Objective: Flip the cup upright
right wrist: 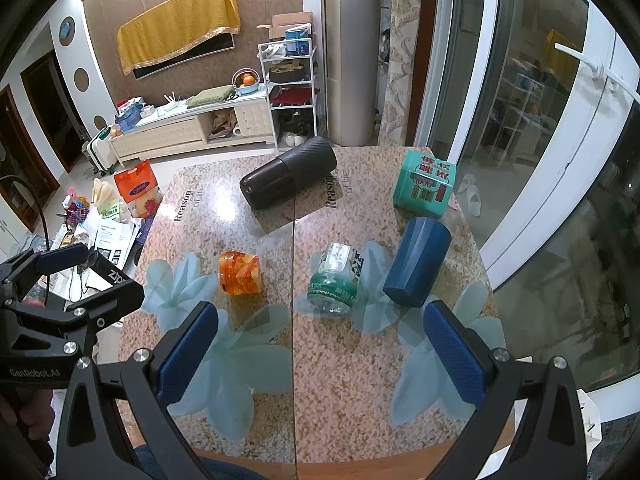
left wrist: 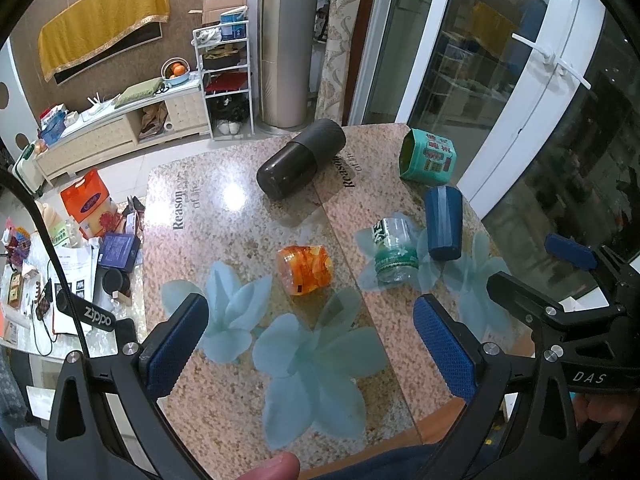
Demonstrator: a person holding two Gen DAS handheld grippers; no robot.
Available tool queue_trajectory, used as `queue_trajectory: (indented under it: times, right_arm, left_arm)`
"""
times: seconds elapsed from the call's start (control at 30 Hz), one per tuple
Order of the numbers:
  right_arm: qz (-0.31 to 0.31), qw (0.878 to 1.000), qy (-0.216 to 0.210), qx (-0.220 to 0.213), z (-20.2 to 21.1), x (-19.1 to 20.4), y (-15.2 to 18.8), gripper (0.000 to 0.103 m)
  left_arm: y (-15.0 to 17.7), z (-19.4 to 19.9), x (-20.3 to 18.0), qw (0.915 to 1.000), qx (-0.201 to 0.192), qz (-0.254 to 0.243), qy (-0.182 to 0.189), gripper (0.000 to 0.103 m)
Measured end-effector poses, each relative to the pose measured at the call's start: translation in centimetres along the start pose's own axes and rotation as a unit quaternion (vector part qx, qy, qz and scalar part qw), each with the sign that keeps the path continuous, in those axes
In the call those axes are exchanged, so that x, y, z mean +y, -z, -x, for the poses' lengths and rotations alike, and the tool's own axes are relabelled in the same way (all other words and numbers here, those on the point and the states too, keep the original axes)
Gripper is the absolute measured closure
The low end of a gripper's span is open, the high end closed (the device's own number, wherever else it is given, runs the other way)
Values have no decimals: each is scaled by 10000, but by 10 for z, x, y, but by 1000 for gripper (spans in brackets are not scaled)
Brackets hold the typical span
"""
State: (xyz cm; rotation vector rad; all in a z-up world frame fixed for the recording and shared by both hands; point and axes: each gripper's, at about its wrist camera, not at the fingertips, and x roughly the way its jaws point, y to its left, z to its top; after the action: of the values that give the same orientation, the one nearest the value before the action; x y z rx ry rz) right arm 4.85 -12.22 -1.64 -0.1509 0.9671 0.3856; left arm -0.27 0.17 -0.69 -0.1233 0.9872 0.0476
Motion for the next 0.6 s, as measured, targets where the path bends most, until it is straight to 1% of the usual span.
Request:
queue_trajectory:
  times: [0.2, 0.43, 0.5, 0.6]
  right_arm:
    - [-56, 9999, -60, 71, 0, -2, 1, 0]
    - [-140, 9996, -36, 236, -2, -12, 1, 0]
    - [-174, 9996, -37, 216, 0, -16, 0, 0]
    - [-212, 9993, -62, 309, -2, -20, -3, 0]
  left_arm:
    - [3, -3, 1, 10000, 75, 61, -14, 0]
    - [4, -19, 5, 9991, 324, 274, -75, 0]
    - [5, -25, 6, 9987, 359, 344, -60, 0]
    - [5, -33, 5, 9979, 495, 417, -9, 0]
